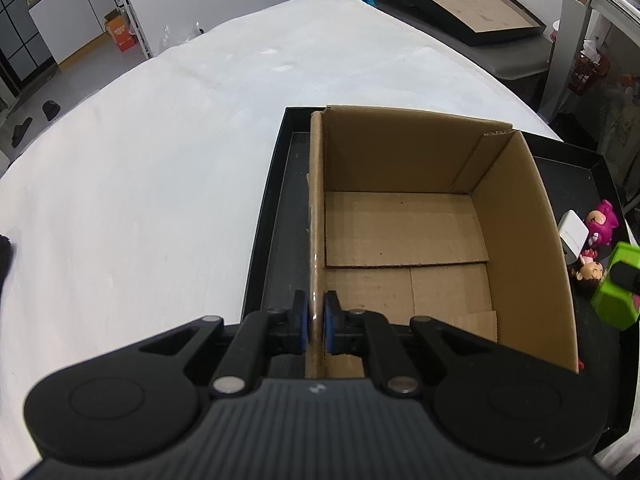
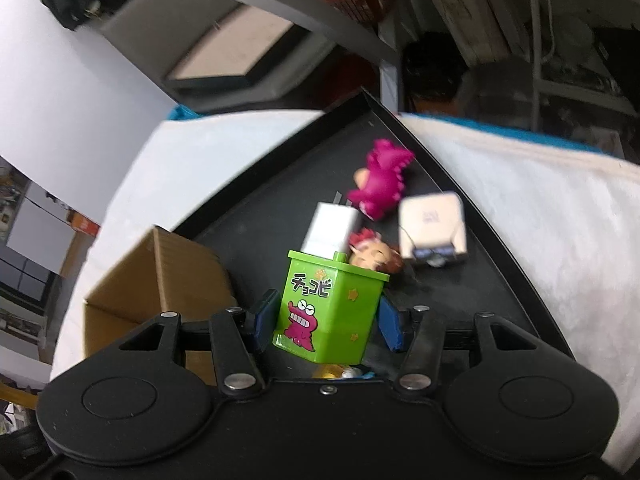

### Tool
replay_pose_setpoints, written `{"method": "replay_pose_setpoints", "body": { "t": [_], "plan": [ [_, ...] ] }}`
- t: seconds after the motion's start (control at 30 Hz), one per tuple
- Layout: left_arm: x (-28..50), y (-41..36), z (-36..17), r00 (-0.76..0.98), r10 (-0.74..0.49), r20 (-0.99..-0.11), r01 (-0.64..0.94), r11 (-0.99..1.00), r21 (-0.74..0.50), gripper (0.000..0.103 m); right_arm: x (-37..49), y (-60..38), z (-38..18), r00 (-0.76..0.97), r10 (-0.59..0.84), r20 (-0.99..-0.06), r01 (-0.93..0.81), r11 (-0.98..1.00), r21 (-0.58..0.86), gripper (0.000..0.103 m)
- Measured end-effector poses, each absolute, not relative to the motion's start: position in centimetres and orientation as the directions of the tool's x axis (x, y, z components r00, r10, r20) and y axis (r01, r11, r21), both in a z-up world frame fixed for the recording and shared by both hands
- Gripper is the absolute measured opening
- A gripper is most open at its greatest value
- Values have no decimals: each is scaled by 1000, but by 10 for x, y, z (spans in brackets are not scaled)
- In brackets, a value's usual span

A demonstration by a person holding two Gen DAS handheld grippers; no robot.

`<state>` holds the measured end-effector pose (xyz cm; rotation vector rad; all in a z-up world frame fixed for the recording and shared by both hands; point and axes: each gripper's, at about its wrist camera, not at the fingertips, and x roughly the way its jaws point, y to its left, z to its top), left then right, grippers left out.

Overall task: Organize rigid objects
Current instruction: 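Lift the green cup box with the right gripper and release it inside the cardboard box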

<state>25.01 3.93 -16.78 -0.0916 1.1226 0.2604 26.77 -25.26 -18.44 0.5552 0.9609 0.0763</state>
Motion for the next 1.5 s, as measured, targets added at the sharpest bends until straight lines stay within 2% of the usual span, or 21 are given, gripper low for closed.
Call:
{"method": "replay_pose_setpoints", "body": {
  "t": [0.5,1.03,1.3,1.5],
  "plan": [
    [246,51,-166,440,78,-894,-192,981,-9,8,260,-229,-157,650,356,-671,68,852,518,51],
    [240,85,-170,483,-104,-870,-138,971,-193,11,250,-161,-136,714,302,-632,-90,934,345,52],
    [247,99,-172,500,-147,-854,-117,965,-235,12,253,-138,-129,734,346,-585,-134,917,375,52],
    [246,104,-173,494,-182,-850,-93,961,-260,12,259,-113,-138,707,354,-612,-155,922,353,52]
  ]
}}
